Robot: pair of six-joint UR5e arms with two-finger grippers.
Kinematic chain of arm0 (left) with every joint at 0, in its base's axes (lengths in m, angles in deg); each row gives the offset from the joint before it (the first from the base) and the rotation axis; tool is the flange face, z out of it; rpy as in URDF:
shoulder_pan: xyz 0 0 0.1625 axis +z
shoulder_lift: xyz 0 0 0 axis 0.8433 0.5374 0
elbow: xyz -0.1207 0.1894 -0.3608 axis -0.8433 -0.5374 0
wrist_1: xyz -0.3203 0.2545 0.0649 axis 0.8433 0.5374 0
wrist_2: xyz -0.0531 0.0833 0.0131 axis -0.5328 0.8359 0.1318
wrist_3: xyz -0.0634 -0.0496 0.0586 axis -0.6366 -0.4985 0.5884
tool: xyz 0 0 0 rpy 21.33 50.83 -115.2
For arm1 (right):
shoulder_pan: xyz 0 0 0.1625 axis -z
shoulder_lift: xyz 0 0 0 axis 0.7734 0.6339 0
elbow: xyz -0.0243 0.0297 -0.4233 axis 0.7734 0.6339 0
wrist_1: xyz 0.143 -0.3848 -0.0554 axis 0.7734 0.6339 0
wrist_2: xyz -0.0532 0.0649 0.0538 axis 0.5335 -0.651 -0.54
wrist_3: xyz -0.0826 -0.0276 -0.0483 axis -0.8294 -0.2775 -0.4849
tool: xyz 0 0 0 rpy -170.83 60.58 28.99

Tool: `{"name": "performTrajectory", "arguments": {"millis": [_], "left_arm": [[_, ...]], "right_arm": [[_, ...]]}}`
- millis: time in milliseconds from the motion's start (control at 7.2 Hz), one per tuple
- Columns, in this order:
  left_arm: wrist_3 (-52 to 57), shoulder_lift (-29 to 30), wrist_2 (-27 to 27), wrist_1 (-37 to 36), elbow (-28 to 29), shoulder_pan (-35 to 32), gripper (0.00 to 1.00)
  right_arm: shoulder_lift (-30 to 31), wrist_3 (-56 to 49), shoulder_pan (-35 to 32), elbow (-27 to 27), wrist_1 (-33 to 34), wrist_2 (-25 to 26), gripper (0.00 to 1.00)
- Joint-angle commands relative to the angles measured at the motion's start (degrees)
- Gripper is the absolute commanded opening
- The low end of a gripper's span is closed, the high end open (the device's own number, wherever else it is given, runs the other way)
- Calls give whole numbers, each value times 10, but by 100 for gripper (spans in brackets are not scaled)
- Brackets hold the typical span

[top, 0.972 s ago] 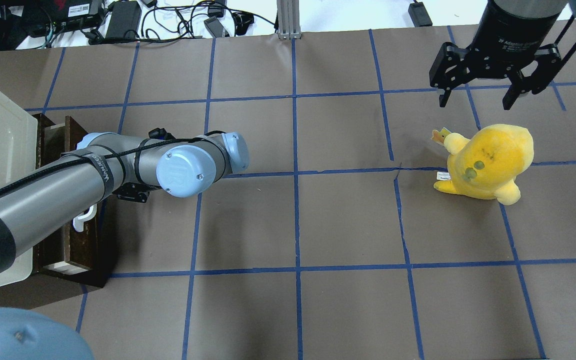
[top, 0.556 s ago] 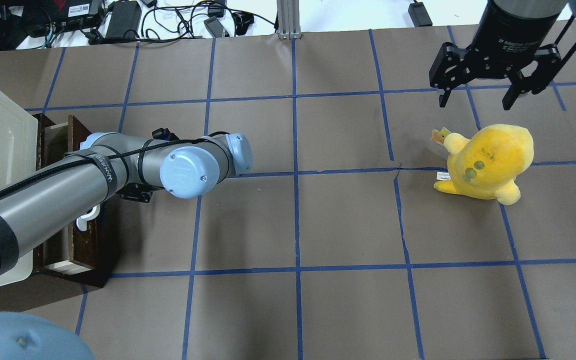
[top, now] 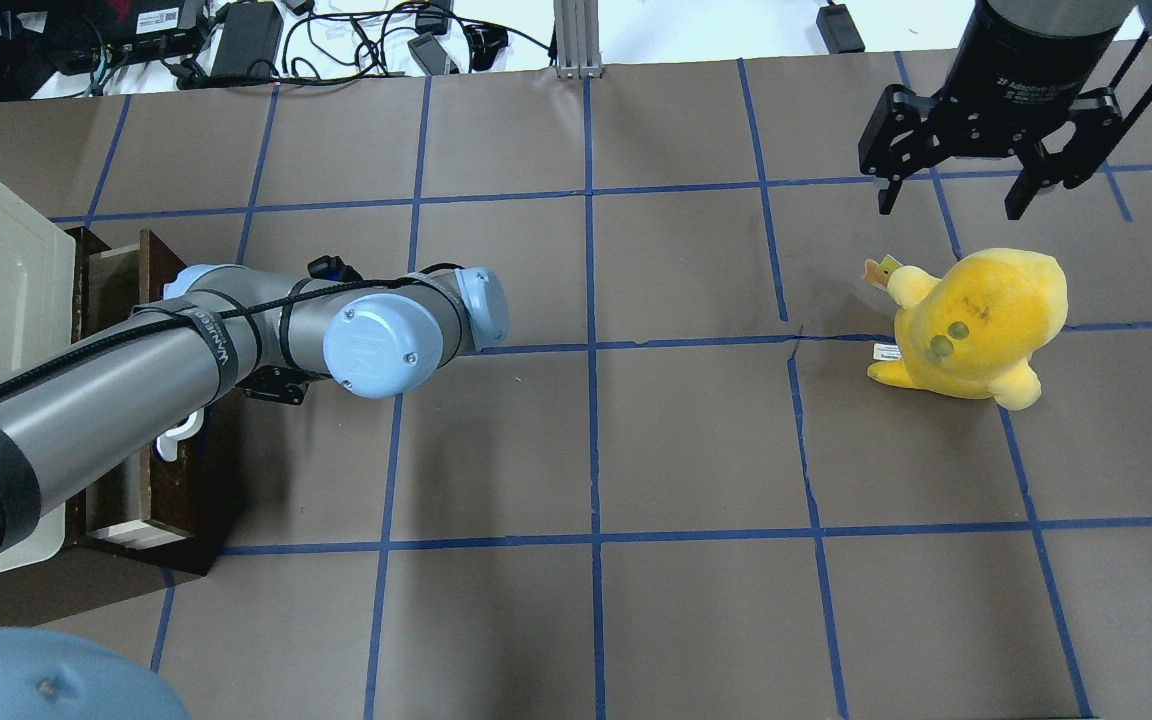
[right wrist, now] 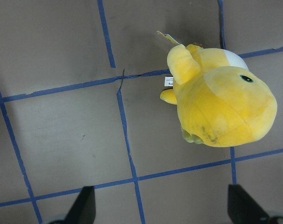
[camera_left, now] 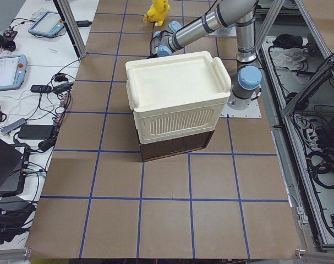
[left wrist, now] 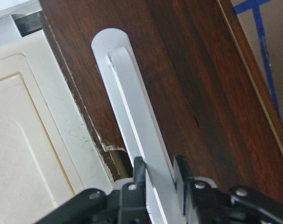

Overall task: Pull drawer sideways
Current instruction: 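Pull the drawer handle with the left gripper away from the cabinet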

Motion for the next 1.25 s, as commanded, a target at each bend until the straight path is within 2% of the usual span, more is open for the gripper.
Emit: {"name": "performTrajectory", "arguments": {"millis": [0,1111], "left_arm": [[3,0,0,0,0,-4,28],[-4,1,0,2,3,-16,24]], "right_arm": [[0,0,1,0,0,0,100],[0,0,0,0,0,0,100]]}}
